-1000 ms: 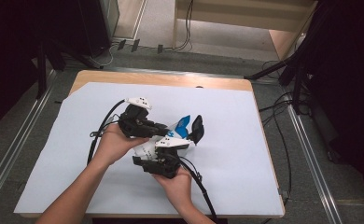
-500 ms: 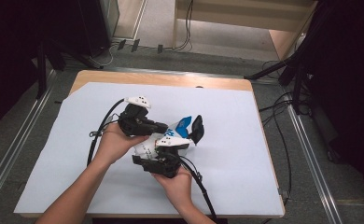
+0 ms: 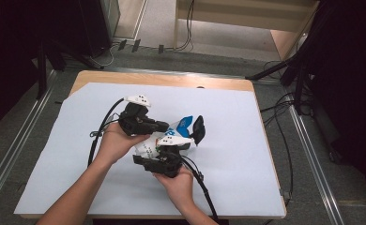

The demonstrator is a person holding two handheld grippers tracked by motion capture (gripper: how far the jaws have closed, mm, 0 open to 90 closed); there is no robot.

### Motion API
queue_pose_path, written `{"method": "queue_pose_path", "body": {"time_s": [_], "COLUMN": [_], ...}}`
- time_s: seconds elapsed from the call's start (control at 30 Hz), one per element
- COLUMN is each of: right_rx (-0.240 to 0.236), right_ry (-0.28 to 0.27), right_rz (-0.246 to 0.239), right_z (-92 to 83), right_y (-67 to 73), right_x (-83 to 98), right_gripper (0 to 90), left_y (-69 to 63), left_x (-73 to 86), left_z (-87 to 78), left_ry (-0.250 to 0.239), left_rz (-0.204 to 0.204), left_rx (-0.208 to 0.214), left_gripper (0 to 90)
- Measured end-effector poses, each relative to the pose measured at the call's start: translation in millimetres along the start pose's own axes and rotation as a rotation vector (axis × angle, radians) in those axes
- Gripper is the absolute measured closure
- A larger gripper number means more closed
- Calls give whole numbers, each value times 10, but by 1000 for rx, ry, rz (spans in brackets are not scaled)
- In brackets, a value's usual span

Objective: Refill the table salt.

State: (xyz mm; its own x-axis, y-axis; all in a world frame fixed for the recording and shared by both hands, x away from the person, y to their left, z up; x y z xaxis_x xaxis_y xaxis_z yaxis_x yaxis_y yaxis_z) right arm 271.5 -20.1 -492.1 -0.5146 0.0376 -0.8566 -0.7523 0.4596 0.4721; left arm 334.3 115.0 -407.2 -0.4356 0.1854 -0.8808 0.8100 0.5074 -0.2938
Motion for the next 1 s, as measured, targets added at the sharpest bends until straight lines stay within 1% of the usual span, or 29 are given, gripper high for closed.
{"method": "queue_pose_path", "body": {"time_s": [0.5,0.57,0.77,0.87,0.93,1.0], "right_rx": [-5,-5,-8,-5,-5,-2], "right_ry": [3,5,4,9,9,11], "right_rz": [-5,-4,-3,-20,-34,-39], "right_z": [17,19,28,37,43,44], "right_y": [4,5,8,23,44,49], "right_x": [-11,-11,-20,-22,-19,-19], "right_gripper": [603,603,598,582,581,590], "left_y": [3,2,1,18,26,21], "left_x": [3,2,-1,-2,-2,-1], "left_z": [-16,-19,-16,-37,-48,-44], "left_ry": [-8,-5,-17,-15,-17,-20], "left_rz": [2,3,0,3,0,3], "left_rx": [-6,-9,-20,-25,-15,-17], "left_gripper": [866,867,878,877,877,876]}}
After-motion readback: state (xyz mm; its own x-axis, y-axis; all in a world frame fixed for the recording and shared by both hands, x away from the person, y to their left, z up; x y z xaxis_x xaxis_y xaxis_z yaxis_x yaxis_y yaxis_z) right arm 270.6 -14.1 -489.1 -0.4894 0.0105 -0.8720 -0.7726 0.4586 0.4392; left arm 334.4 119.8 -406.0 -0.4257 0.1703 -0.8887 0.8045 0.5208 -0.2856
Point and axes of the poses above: each handheld gripper's, and its own axes: z roughly forward along the jaws, x roughly out of its underside, y roughly to its left, the point moved 1 cm from there along z, roughly forward along the jaws, and after that the axes turned 14 degrees about -y, right-handed, at the moved point
